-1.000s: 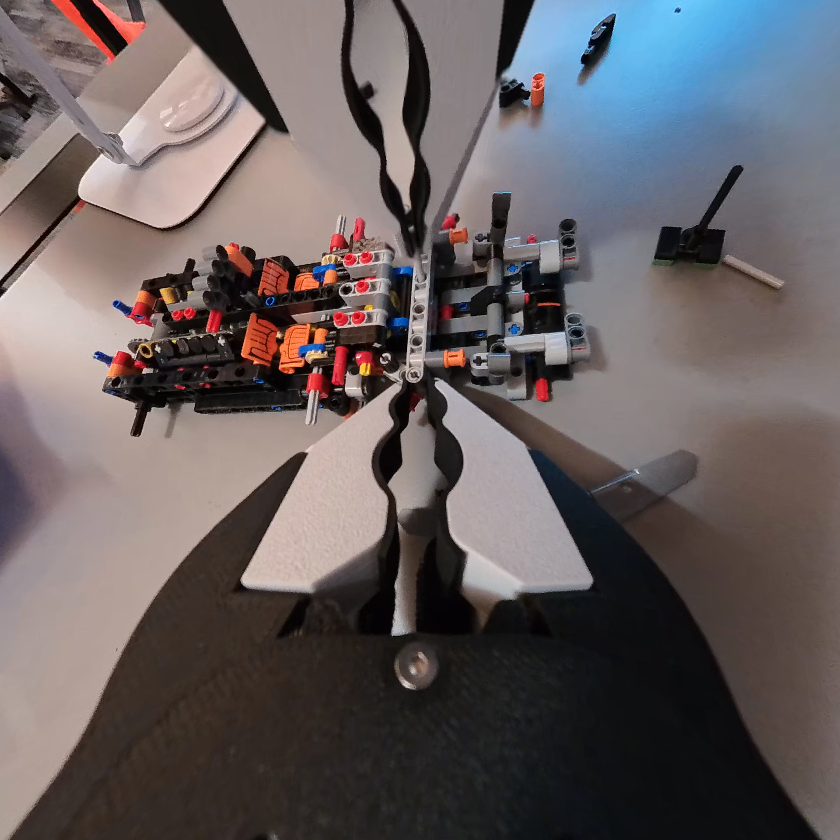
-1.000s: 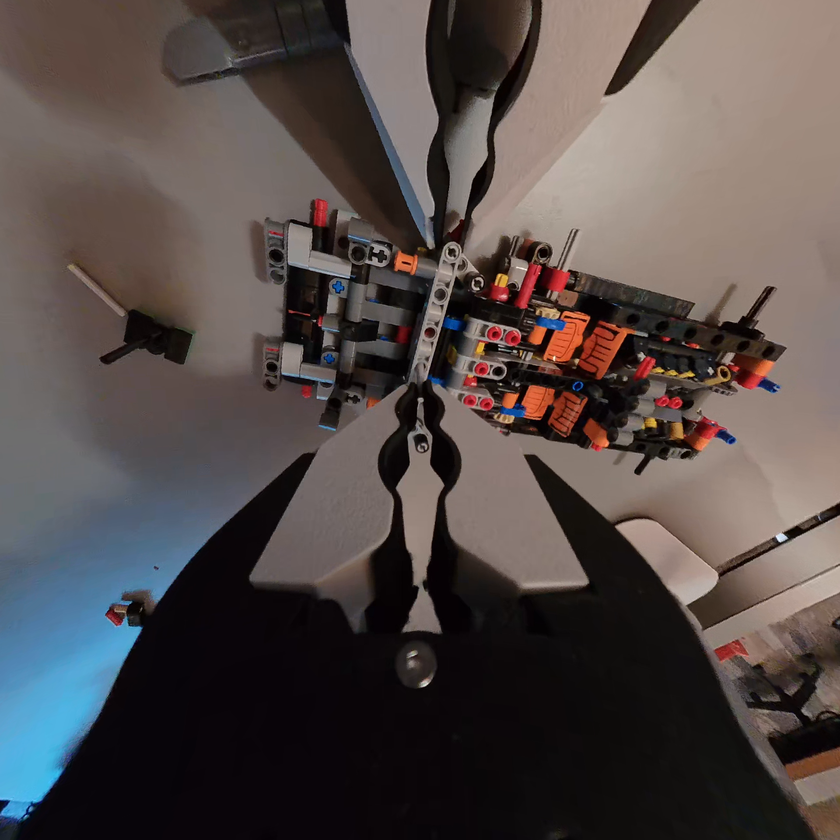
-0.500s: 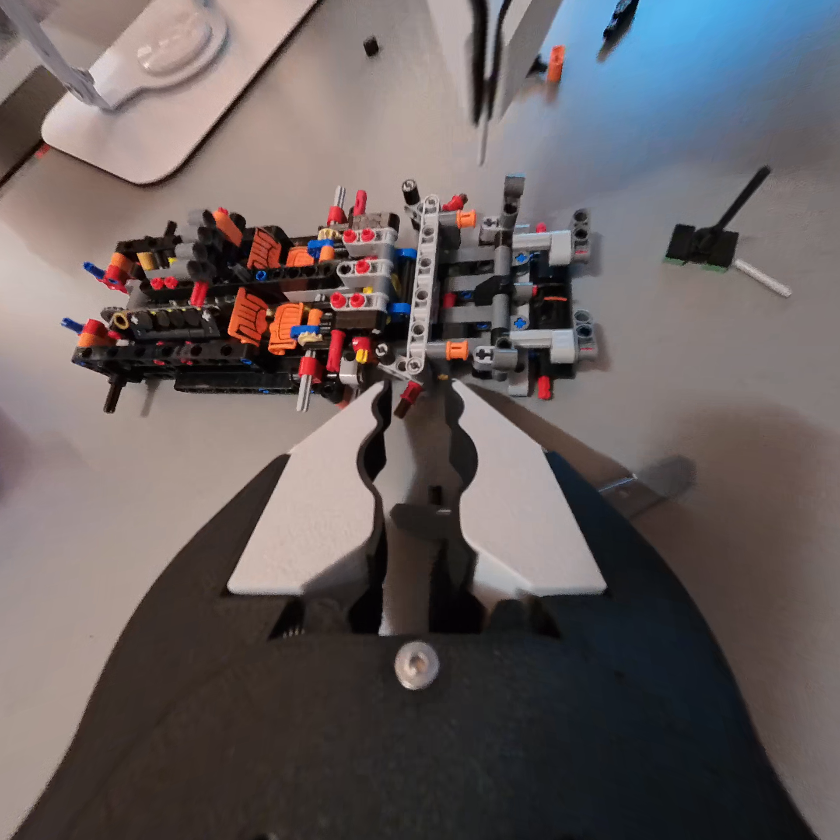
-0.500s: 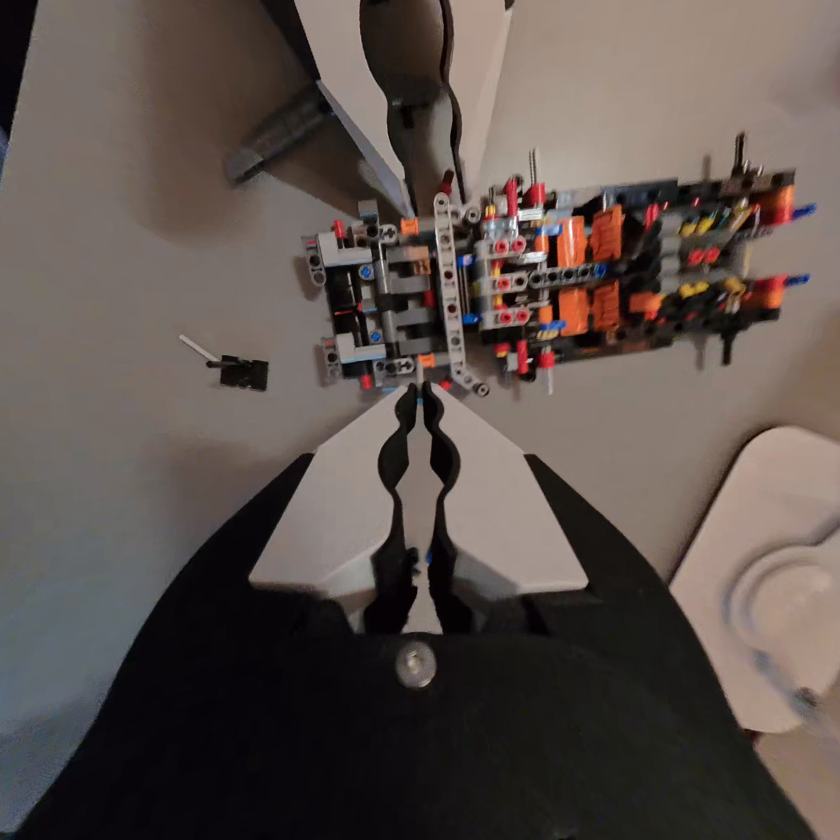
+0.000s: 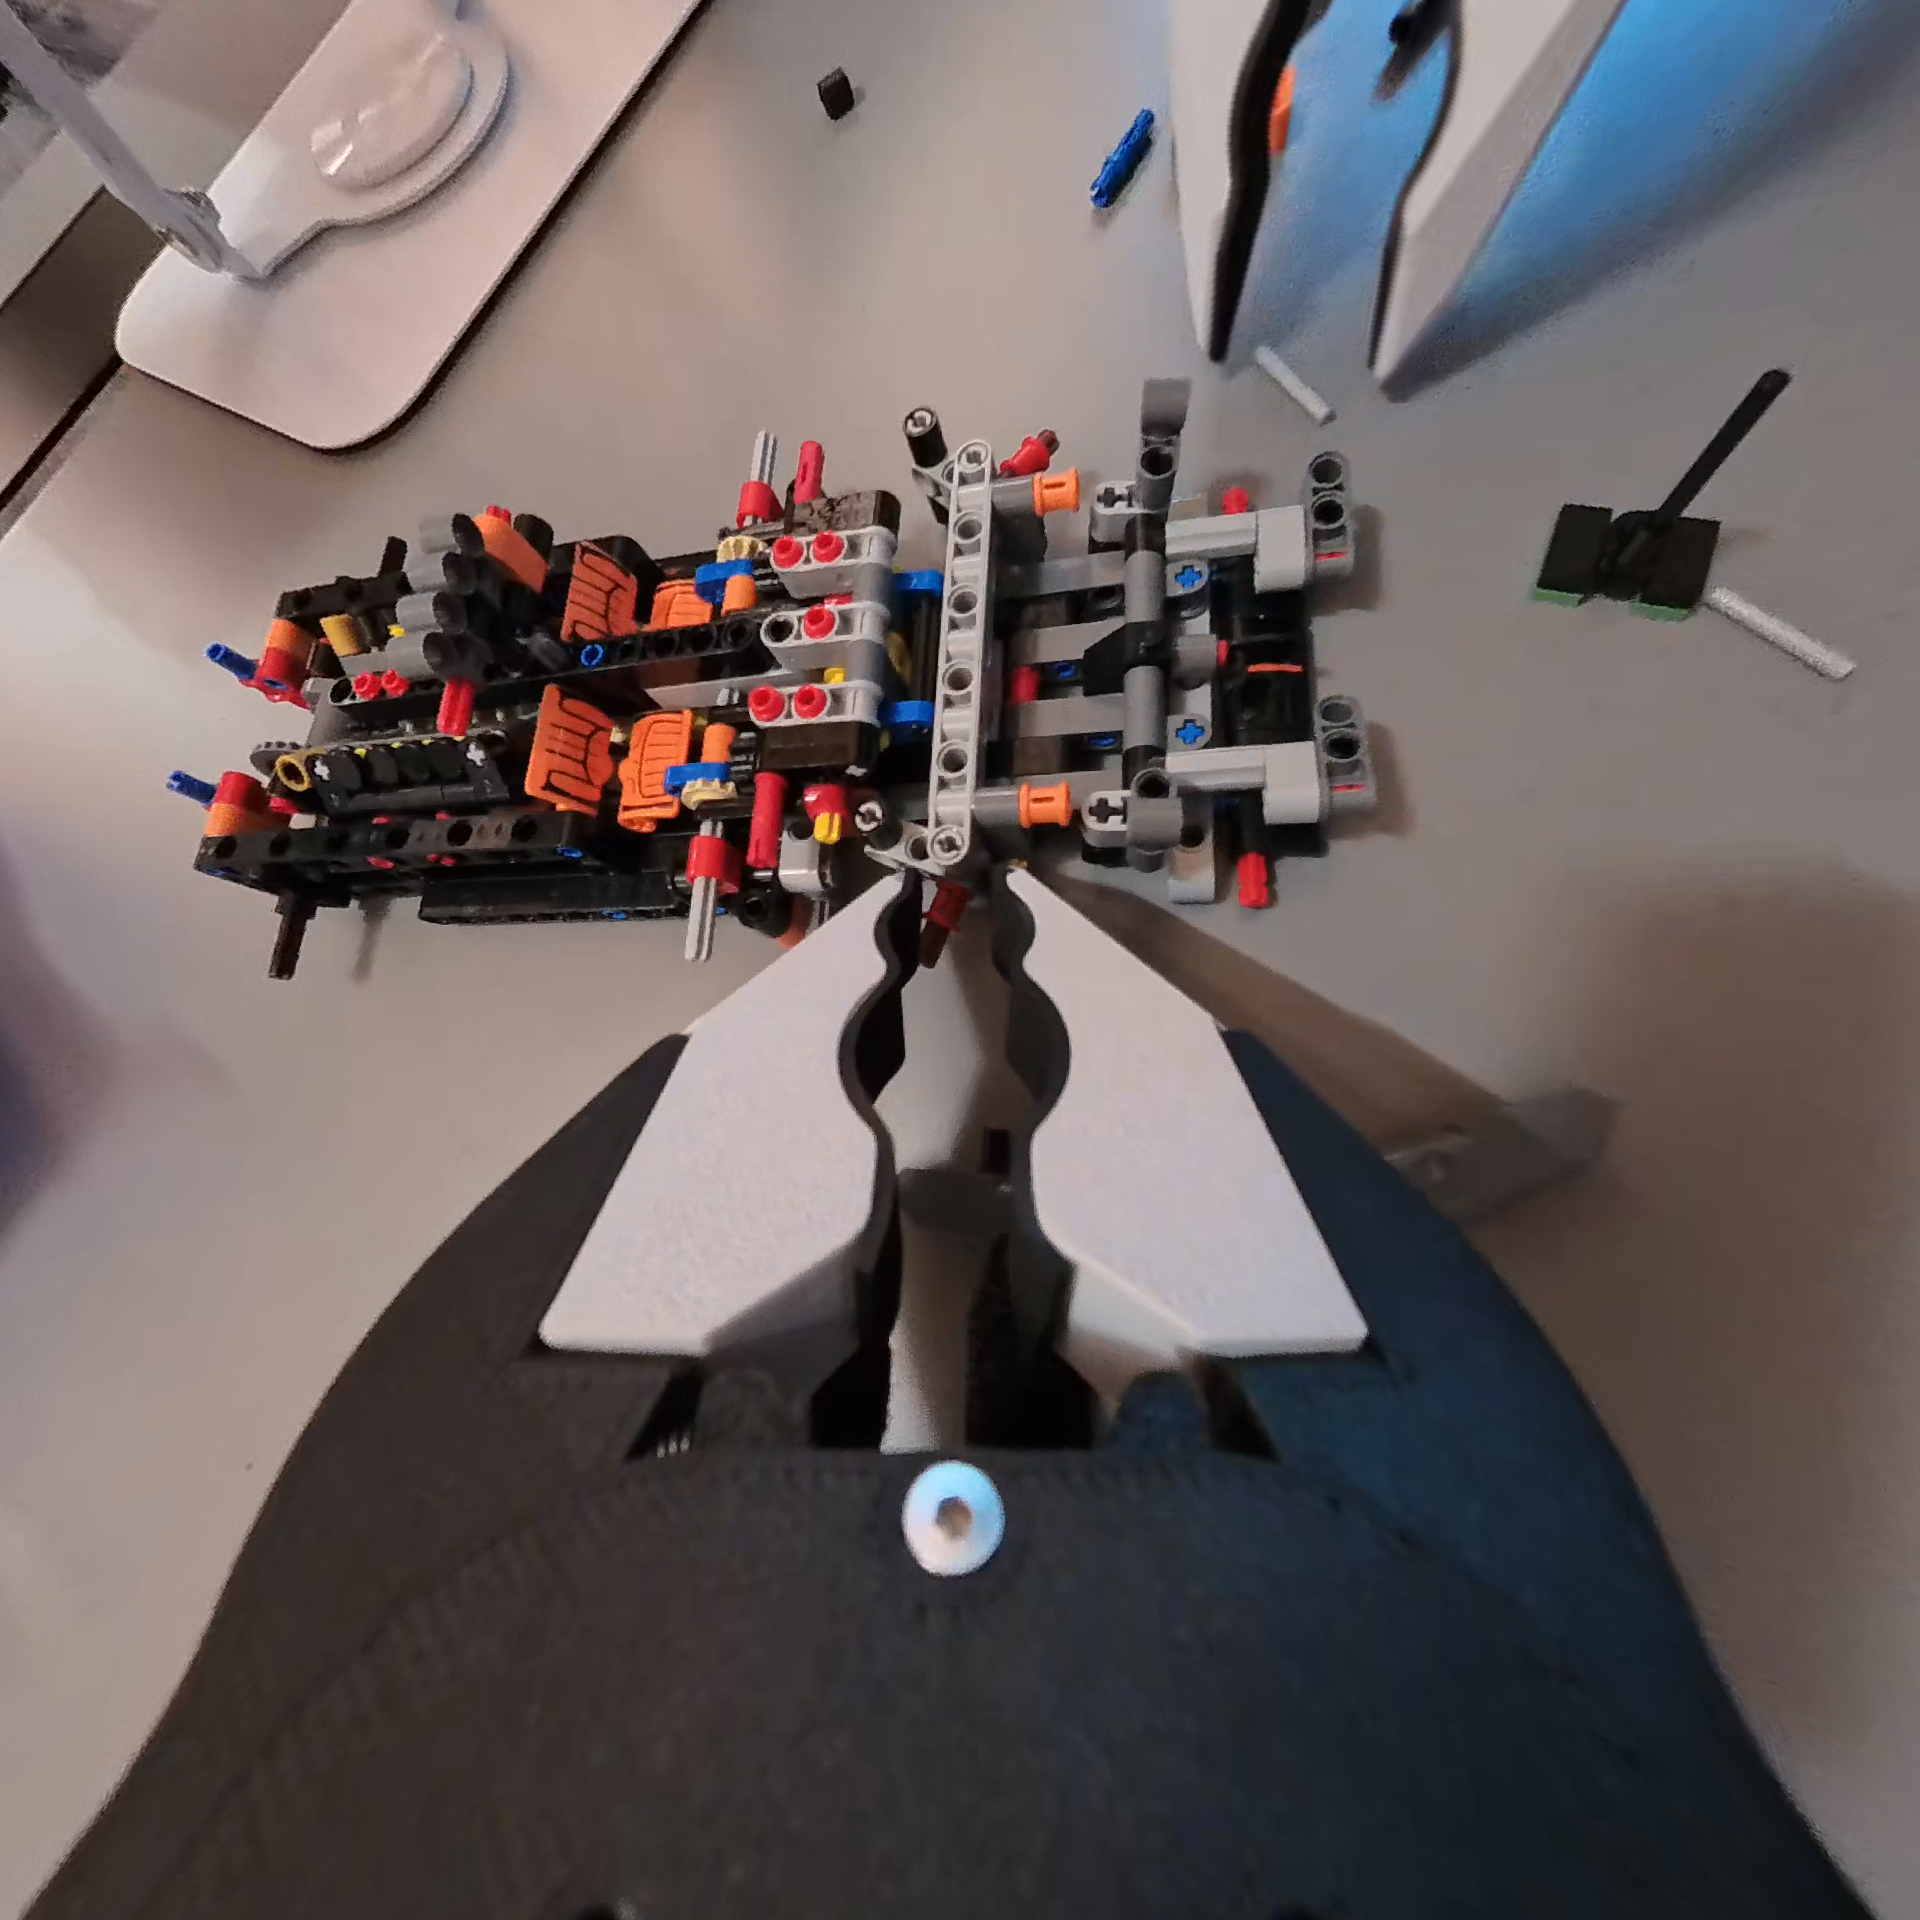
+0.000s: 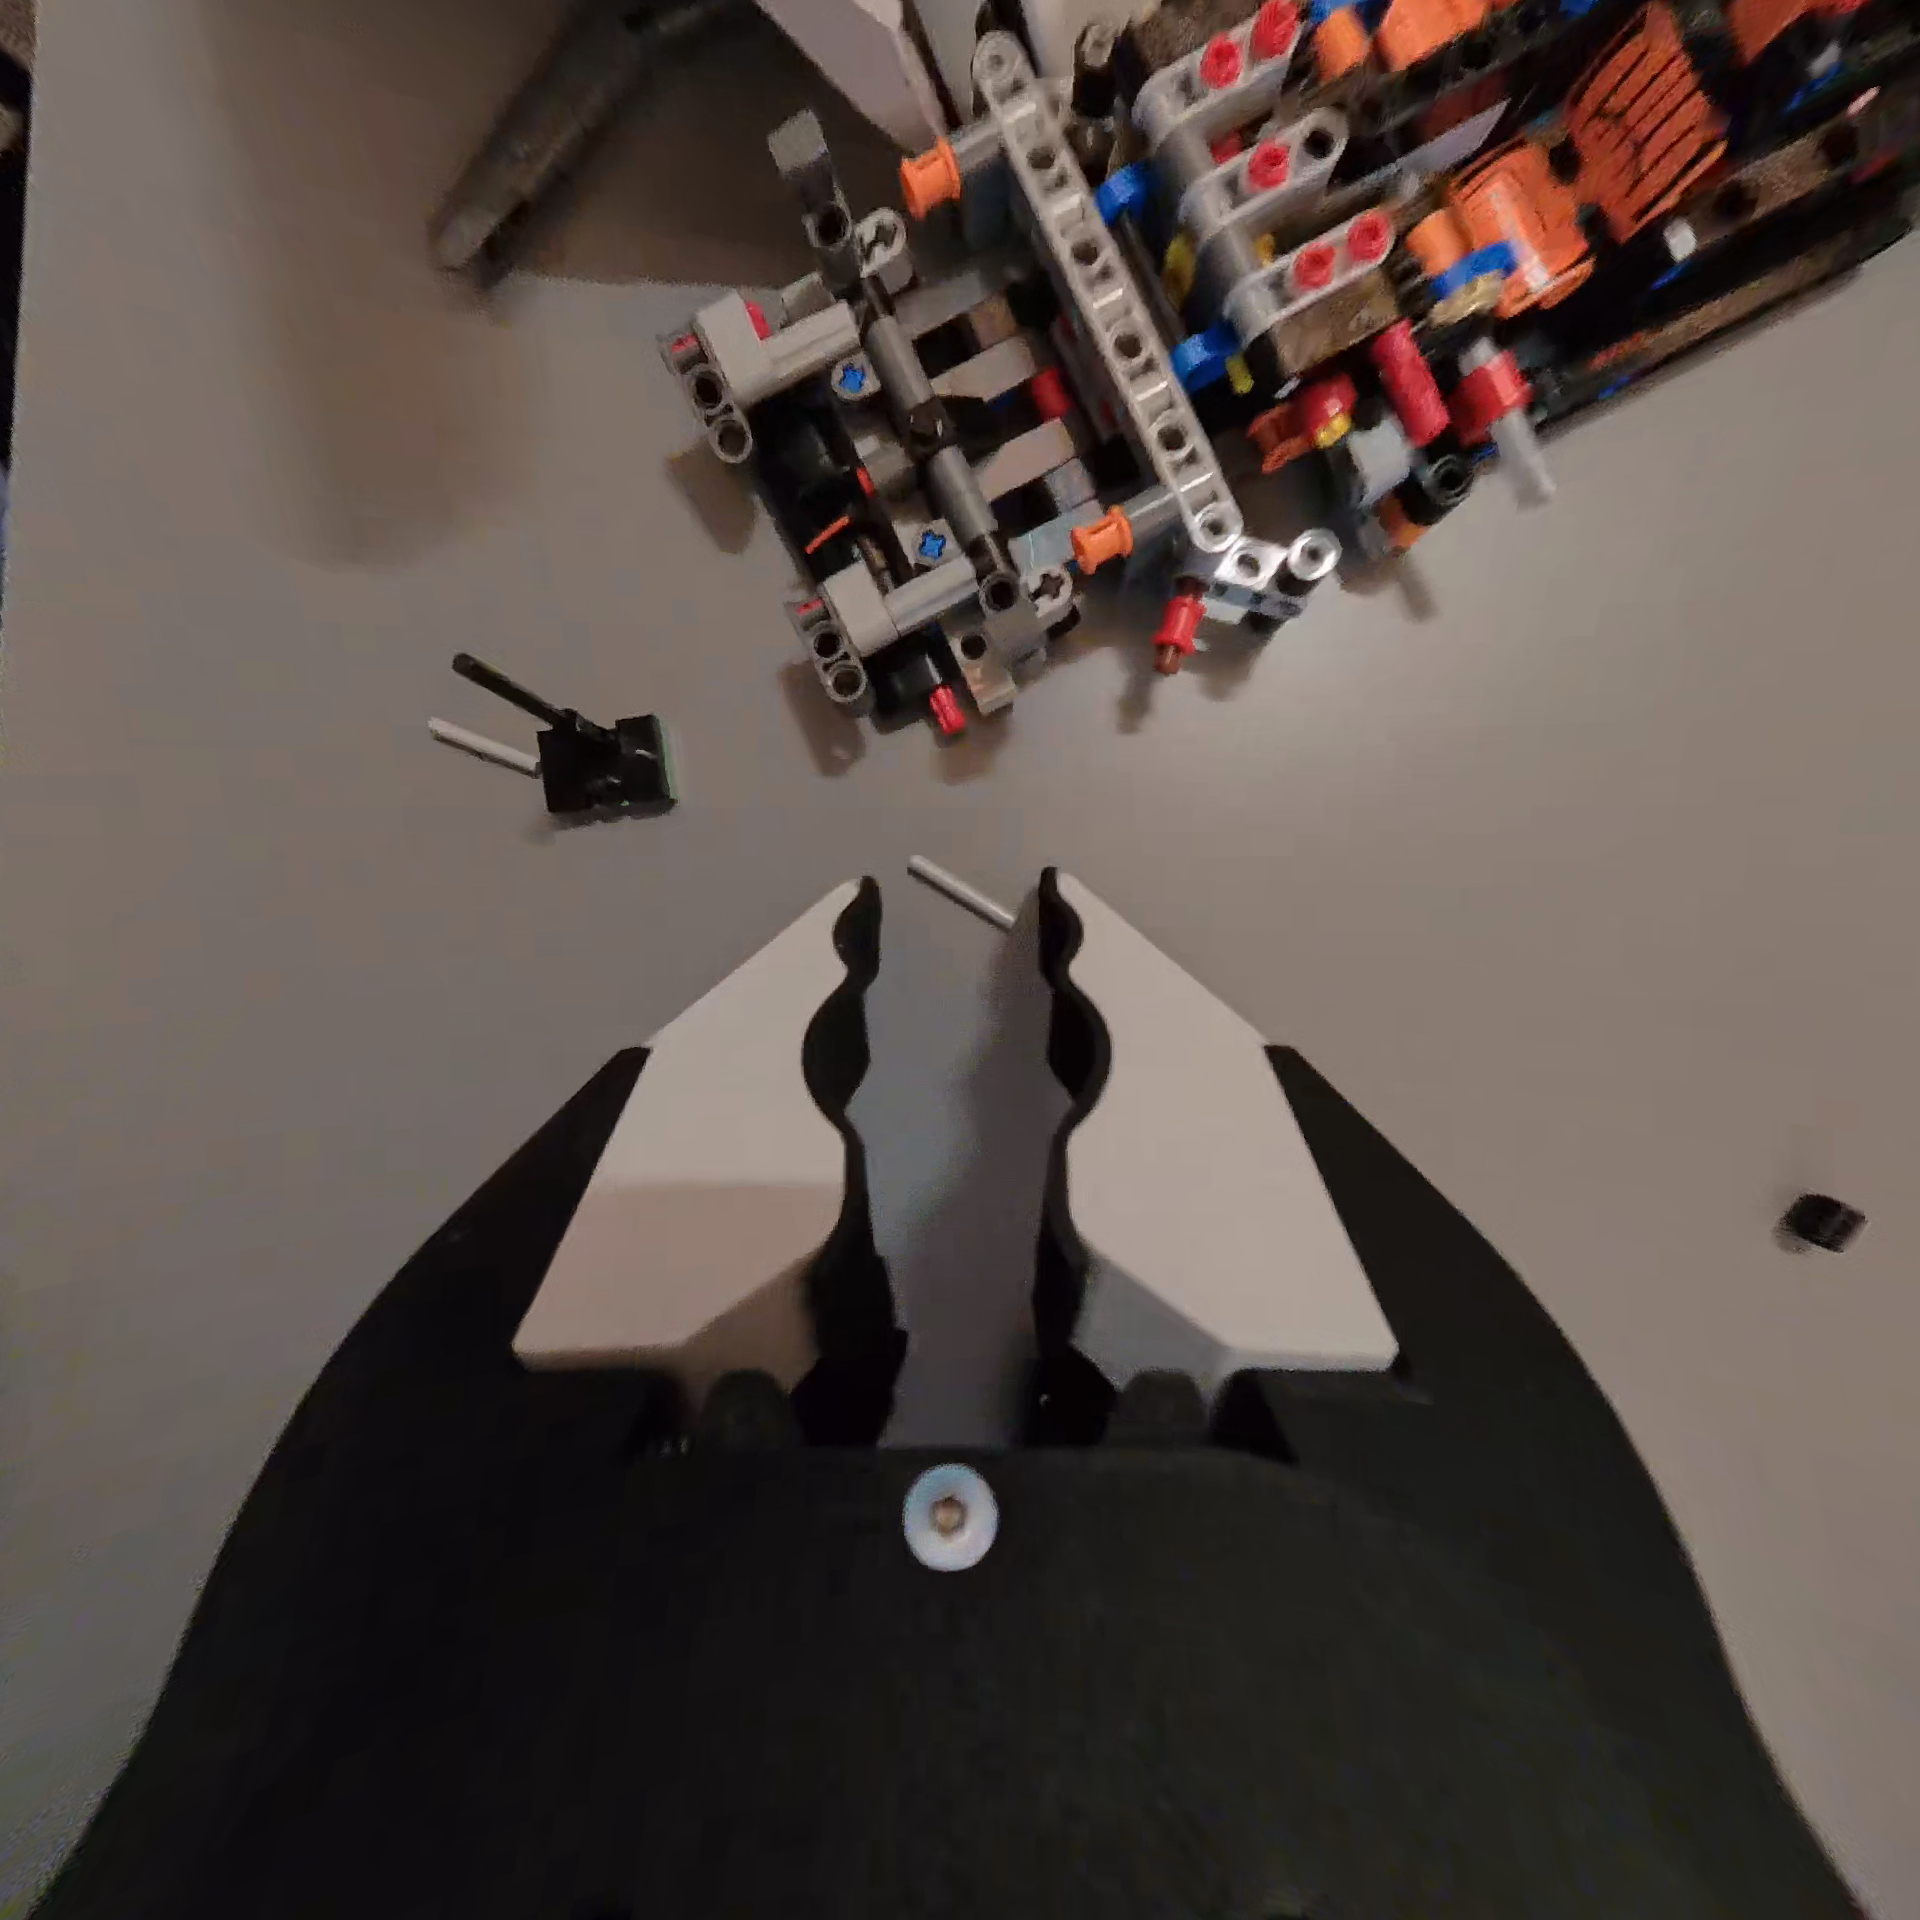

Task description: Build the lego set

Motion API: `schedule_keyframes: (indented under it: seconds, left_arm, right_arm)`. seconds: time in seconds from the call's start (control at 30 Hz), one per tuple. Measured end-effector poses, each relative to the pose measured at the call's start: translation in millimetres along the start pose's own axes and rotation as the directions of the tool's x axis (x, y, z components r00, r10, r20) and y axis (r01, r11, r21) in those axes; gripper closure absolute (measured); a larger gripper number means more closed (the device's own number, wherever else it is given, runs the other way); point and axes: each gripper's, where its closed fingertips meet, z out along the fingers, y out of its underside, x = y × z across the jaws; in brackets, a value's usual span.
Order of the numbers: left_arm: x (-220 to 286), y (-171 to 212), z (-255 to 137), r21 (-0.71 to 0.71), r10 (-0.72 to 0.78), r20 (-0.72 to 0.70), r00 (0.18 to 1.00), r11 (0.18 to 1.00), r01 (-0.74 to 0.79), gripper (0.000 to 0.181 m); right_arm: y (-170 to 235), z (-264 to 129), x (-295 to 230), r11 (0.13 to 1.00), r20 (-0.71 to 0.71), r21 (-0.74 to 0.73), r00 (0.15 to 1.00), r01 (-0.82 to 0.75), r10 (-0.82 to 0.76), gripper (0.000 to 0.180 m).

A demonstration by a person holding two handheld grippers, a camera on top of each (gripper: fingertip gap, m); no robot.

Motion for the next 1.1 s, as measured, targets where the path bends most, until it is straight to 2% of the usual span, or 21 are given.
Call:
schedule_keyframes:
  seconds: [0.07, 0.2, 0.4, 0.7, 1.1]
  left_arm:
    - [0, -1, -1, 0.0, 0.01, 0.012, 1.0, 1.0, -0.01, 0.17]
    - [-2, -6, -4, 0.009, 0.033, 0.041, 0.999, 0.999, -0.033, 0.167]
    - [-1, -7, -3, 0.001, 0.069, 0.055, 0.996, 0.998, -0.069, 0.167]
    - [-2, -7, -2, 0.006, 0.085, 0.058, 0.995, 0.996, -0.085, 0.168]
    - [-5, -15, -8, 0.086, 0.012, 0.044, 0.999, 0.996, -0.016, 0.17]
  right_arm:
    - [-7, -5, 8, 0.999, -0.051, 0.039, 0.999, 0.021, -0.019, 0.158]
    - [-34, -12, 21, 0.982, -0.094, 0.185, 0.995, 0.034, -0.017, 0.159]
    - [-59, -2, 37, 0.966, -0.133, 0.209, 0.983, 0.151, -0.125, 0.164]
    - [-56, 15, 42, 0.967, 0.005, 0.161, 0.979, 0.199, -0.203, 0.175]
    - [-68, -2, 41, 0.975, 0.139, 0.209, 0.984, 0.08, -0.11, 0.176]
